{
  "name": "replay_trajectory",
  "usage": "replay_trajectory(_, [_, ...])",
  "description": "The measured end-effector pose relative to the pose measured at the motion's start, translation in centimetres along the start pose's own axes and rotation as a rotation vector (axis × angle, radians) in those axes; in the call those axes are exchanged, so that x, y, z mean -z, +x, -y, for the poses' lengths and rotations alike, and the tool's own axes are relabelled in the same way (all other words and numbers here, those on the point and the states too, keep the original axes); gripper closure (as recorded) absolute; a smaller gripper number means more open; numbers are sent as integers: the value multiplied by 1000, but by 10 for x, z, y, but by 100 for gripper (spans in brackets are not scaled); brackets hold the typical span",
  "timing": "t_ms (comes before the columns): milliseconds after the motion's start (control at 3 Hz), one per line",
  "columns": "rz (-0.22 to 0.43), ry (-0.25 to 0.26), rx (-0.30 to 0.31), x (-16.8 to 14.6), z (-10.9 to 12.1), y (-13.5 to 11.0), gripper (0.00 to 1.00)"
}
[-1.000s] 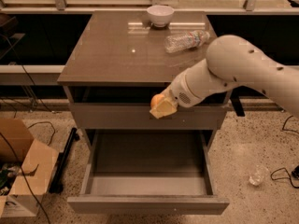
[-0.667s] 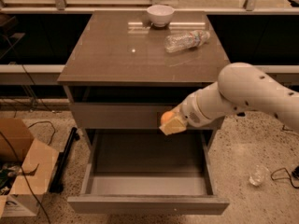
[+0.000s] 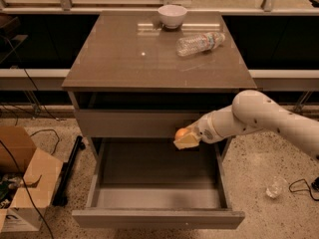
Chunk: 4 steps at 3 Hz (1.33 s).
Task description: Place orange into middle drawer
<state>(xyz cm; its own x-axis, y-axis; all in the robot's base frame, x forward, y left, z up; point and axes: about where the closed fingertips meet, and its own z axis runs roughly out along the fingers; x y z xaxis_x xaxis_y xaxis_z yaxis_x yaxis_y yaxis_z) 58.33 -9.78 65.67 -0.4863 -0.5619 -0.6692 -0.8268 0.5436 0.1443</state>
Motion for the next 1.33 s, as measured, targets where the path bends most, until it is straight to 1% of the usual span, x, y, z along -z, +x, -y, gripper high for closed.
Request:
replay_trajectory(333, [0,-13,-13,-9,1,6,100])
replay_trajectory(667, [-20,-6,-36,-14,2,13,100])
replay_trajectory(1000, [-100,23,-118,-35,5,57,100])
replay_trajectory(1333, [-159,32,-185,-55,7,95,100])
